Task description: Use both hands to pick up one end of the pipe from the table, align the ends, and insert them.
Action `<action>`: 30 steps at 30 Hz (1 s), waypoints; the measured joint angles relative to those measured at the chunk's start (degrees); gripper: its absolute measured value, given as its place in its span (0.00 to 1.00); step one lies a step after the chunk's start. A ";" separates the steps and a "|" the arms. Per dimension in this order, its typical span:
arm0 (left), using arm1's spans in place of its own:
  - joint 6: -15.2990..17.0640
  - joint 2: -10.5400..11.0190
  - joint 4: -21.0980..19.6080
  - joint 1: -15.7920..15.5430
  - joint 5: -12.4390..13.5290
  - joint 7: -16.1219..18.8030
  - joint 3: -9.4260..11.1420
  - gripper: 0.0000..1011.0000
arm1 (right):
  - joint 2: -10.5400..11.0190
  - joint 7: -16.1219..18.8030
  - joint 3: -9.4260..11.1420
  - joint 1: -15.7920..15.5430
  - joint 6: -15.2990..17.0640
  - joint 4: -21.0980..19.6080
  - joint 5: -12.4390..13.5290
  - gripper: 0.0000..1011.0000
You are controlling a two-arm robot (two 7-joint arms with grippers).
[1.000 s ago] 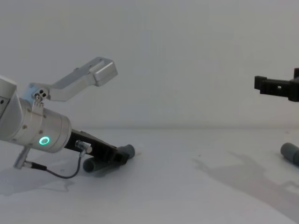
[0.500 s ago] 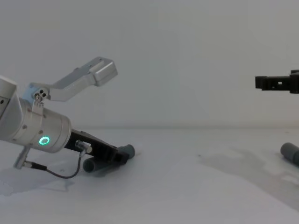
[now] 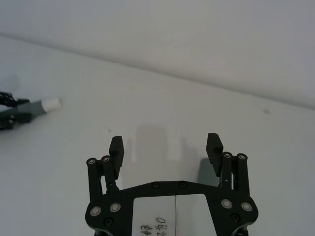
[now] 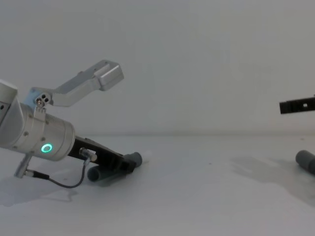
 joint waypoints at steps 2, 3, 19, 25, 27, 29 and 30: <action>0.00 0.00 0.00 0.00 0.00 0.00 0.00 0.35 | 0.25 0.22 -0.11 0.30 0.65 0.54 0.11 0.99; 0.00 0.00 0.00 0.00 0.00 0.00 0.00 0.35 | 0.63 0.52 -0.32 0.66 1.19 1.27 0.22 0.99; 0.00 0.00 0.00 0.00 0.00 0.00 0.00 0.35 | 3.07 3.43 -2.82 3.16 -1.48 8.71 -0.61 0.99; 0.00 0.00 0.00 0.00 0.00 0.00 0.00 0.35 | 2.90 3.75 -3.51 3.86 -4.55 11.36 -1.13 0.99; 0.00 0.00 0.00 0.00 0.00 0.00 0.00 0.35 | 2.74 3.76 -3.65 4.03 -5.37 12.09 -1.28 0.99; 0.00 0.00 0.00 0.00 0.00 0.00 0.00 0.35 | 2.64 3.76 -3.73 4.12 -5.78 12.55 -1.34 0.99; 0.00 0.00 0.00 0.00 0.00 0.00 0.00 0.35 | 2.59 3.76 -3.78 4.18 -6.00 12.82 -1.36 0.99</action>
